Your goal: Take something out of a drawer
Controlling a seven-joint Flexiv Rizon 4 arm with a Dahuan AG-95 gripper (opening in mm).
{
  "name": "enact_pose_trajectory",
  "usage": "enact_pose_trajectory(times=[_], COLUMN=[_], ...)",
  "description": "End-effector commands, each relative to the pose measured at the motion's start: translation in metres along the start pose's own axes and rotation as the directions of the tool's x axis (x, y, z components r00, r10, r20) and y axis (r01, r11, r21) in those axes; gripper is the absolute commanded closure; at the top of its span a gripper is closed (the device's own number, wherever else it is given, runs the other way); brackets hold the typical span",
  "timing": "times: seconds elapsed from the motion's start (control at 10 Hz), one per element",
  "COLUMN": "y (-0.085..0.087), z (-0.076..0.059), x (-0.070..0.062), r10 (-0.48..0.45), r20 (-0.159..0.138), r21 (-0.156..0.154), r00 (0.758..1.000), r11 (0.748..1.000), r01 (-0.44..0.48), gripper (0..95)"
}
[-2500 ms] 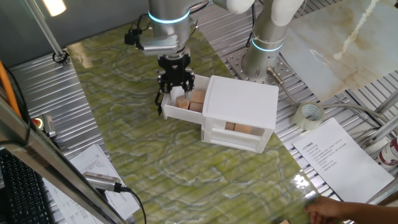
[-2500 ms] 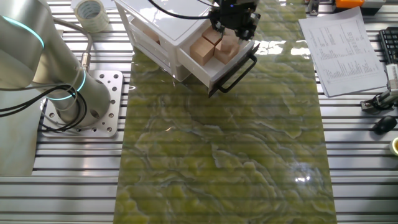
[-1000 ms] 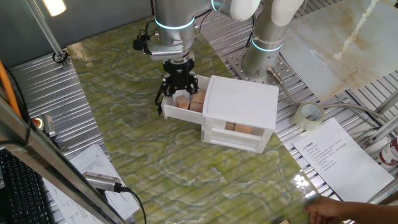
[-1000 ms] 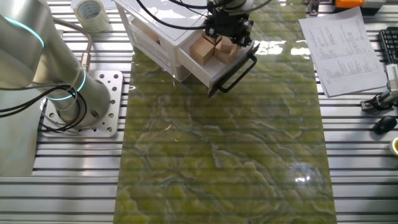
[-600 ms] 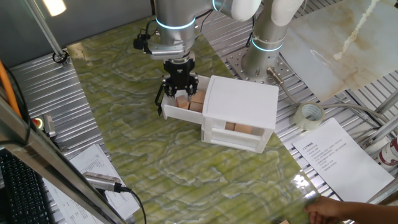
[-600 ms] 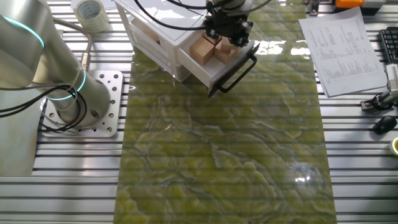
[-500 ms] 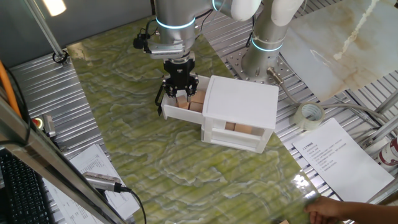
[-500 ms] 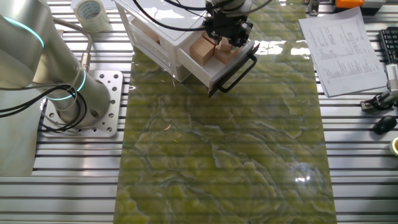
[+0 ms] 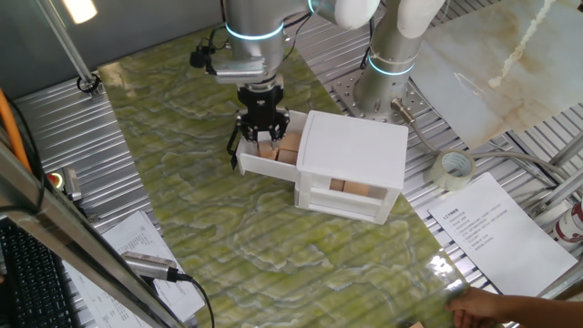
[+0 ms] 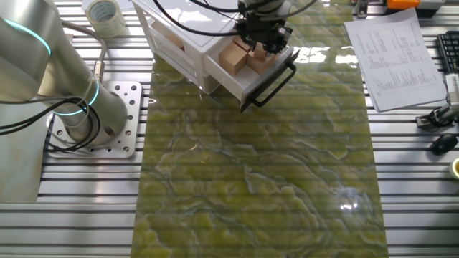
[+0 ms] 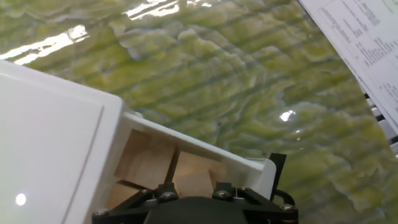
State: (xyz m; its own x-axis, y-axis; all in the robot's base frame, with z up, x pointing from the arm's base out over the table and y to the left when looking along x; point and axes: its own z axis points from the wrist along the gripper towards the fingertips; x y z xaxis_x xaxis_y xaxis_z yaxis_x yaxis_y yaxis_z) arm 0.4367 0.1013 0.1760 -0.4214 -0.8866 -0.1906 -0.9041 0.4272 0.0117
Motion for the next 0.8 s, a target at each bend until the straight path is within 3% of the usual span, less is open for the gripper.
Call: enact_pose_trajectory(times=[0.1, 0.4, 0.8], y=[-0.001, -0.004, -0.029], z=[-0.012, -0.034, -0.037], x=[-0.002, -0.002, 0.015], r10=[0.017, 0.114, 0.154], r20=[-0.006, -0.032, -0.014], r21=[-0.008, -0.008, -0.005], r00=[1.0, 0.993, 0.988], r11=[1.0, 0.993, 0.988], r01=[-0.017, -0.114, -0.154], gripper=[95.0, 95.0, 95.0])
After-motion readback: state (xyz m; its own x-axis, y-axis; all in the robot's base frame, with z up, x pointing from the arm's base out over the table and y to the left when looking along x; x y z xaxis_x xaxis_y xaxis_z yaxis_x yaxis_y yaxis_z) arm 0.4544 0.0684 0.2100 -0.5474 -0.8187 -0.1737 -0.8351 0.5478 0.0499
